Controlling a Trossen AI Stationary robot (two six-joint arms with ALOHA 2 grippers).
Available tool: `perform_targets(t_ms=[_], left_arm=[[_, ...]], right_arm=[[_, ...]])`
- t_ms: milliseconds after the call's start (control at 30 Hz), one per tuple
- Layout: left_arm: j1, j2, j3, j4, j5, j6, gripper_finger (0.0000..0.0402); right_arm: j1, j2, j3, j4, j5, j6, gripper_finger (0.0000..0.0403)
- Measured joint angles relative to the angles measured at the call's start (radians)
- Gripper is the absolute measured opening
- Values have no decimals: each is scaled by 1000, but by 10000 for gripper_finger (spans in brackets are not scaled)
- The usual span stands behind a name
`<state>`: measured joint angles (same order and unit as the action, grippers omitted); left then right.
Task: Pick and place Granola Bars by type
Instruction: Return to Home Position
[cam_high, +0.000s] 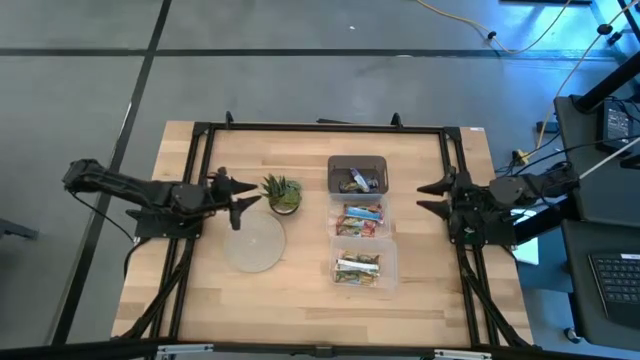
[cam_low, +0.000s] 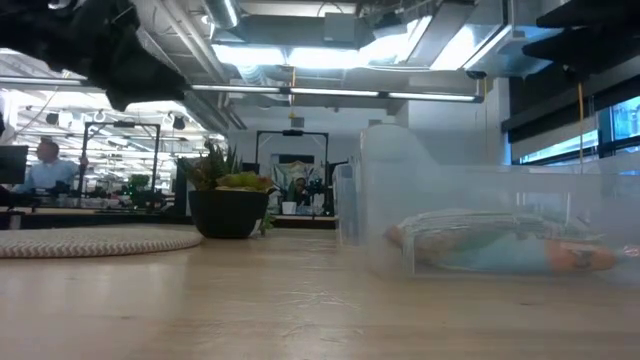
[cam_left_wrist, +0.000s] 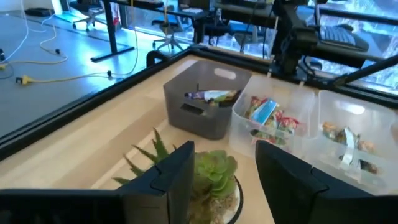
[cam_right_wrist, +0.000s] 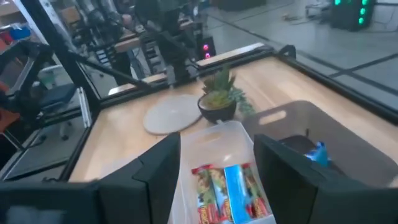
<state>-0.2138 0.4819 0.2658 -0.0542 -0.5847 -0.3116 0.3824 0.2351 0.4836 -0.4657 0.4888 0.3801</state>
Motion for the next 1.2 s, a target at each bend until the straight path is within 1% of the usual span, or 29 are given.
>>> perform_targets(t_ms=[133, 267, 433, 500, 600, 700, 767, 833, 933, 1033, 1200], left_arm=[[0, -109, -23, -74, -9, -8, 163], [0, -206, -28, -169, -12, -12, 161], [0, -341, -29, -309, -64, -46, 164], [0, -396, -29, -348, -57, -53, 164], [0, -470, -29, -370, -32, -46, 162], [0, -481, -28, -374, -24, -32, 162], [0, -476, -38, -326, -25, -27, 164], [0, -471, -75, -270, -20, -27, 164], [0, -478, -127, -220, 22, -38, 163], [1, -479, -162, -219, 15, -67, 162], [9, -481, -169, -209, -31, -42, 164]], right_arm=[[0, -26, 0, -47, 7, 11, 207], [0, -29, 0, -46, -9, -1, 207], [0, -29, 0, -43, -9, 0, 207], [0, -28, -21, 16, -9, 0, 207], [0, -28, -106, 144, -21, -42, 207], [0, -33, -183, 247, -39, -65, 207], [0, -44, -221, 293, -39, -69, 207], [0, -65, -250, 319, -40, -70, 207], [0, -103, -298, 364, -46, -72, 207], [0, -152, -334, 370, -55, -71, 207], [-1, -235, -376, 367, -64, -86, 207]])
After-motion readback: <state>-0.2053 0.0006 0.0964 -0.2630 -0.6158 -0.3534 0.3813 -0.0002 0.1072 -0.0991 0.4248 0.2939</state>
